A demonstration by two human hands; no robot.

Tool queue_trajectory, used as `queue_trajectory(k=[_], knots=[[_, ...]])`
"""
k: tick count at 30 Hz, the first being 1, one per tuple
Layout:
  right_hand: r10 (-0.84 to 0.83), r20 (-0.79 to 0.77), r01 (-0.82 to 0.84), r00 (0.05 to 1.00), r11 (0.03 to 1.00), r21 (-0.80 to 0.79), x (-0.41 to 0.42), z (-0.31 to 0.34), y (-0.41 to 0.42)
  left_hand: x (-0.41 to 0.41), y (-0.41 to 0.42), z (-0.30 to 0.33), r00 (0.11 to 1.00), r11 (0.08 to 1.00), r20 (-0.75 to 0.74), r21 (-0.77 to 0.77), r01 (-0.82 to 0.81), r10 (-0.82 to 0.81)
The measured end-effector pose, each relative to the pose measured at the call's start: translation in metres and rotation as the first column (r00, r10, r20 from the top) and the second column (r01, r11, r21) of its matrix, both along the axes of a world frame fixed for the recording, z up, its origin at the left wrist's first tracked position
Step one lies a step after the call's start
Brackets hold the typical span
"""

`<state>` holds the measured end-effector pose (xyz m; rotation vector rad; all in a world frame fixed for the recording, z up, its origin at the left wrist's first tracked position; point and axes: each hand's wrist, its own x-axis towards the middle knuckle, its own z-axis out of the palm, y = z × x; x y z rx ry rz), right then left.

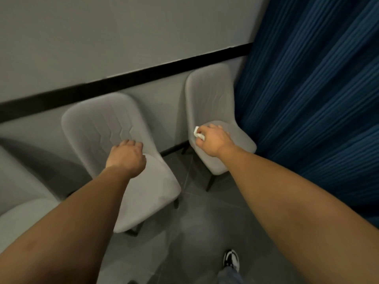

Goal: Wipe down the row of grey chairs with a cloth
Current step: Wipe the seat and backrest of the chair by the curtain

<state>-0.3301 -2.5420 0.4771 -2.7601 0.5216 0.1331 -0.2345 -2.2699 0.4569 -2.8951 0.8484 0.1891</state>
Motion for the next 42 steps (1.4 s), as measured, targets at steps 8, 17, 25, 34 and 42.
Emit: queue_trajectory(k=[8, 17, 25, 34, 42], knots=[[0.050, -0.025, -0.051, 0.998, 0.999, -0.014, -0.025, -0.011, -0.174, -0.064, -0.185, 0.008, 0.989, 0.988, 0.030, -0.046, 0.145, -0.144], [0.076, 0.009, -0.075, 0.997, 0.997, -0.023, 0.010, -0.029, -0.241, -0.036, -0.290, 0.013, 0.978, 0.975, 0.045, -0.081, 0.208, -0.204], [0.027, -0.036, -0.031, 0.999, 0.991, -0.127, 0.072, -0.025, -0.290, 0.058, -0.312, -0.025, 0.995, 0.997, -0.070, -0.049, 0.066, -0.069], [0.095, -0.065, -0.104, 0.993, 0.983, -0.153, 0.134, -0.052, -0.328, 0.113, -0.350, -0.059, 0.987, 0.995, -0.140, -0.061, 0.074, -0.082], [0.186, -0.041, -0.189, 0.982, 0.975, -0.112, 0.169, -0.102, -0.396, 0.121, -0.408, -0.110, 0.988, 0.998, -0.154, -0.058, -0.031, 0.022]])
